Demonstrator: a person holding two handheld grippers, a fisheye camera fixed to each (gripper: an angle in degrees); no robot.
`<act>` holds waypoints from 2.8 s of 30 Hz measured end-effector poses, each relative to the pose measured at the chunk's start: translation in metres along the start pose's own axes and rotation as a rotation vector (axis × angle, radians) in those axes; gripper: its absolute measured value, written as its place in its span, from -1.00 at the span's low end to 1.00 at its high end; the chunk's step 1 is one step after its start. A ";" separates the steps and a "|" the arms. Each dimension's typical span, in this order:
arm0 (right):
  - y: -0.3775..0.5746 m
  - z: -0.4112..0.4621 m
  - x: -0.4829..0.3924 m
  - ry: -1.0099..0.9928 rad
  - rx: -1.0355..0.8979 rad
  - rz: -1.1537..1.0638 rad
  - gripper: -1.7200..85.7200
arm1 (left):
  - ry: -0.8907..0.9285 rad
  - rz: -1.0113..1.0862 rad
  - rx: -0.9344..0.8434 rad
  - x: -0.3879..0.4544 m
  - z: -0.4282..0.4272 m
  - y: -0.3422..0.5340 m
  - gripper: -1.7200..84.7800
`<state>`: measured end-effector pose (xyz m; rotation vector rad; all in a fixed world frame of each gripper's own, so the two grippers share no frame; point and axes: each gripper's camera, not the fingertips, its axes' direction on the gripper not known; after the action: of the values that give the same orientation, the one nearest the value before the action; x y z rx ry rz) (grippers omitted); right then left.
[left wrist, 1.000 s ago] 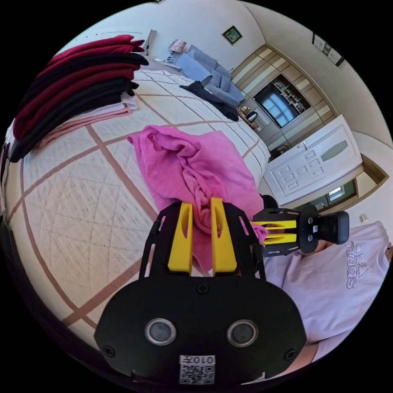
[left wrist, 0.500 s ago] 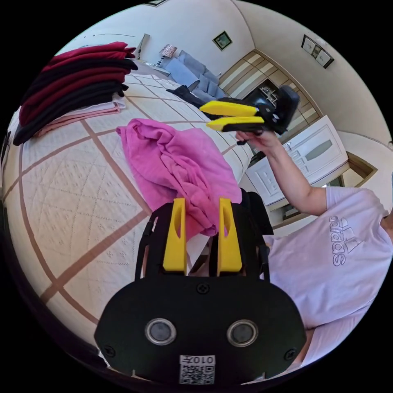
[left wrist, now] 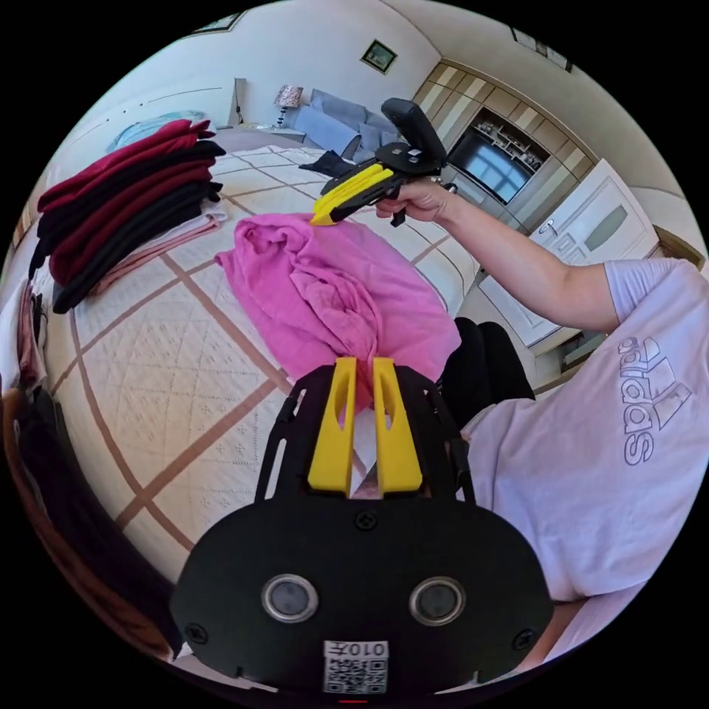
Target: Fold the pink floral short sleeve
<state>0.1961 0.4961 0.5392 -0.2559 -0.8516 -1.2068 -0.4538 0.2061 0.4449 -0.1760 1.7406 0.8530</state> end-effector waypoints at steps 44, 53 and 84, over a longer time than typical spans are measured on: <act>-0.109 -0.012 -0.012 -0.054 -0.098 -0.333 -0.88 | -0.157 -0.090 0.050 0.017 0.008 0.023 -0.81; -0.091 -0.031 -0.004 -0.077 -0.004 -0.284 -0.88 | 0.070 -0.175 0.220 -0.026 -0.011 0.049 -0.84; -0.132 0.031 0.010 -0.112 -0.172 -0.150 -0.90 | 0.187 -0.408 0.307 -0.101 -0.025 0.107 -0.97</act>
<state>0.0658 0.4584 0.5341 -0.4072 -0.8766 -1.4191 -0.4928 0.2385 0.5855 -0.3984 1.8964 0.2749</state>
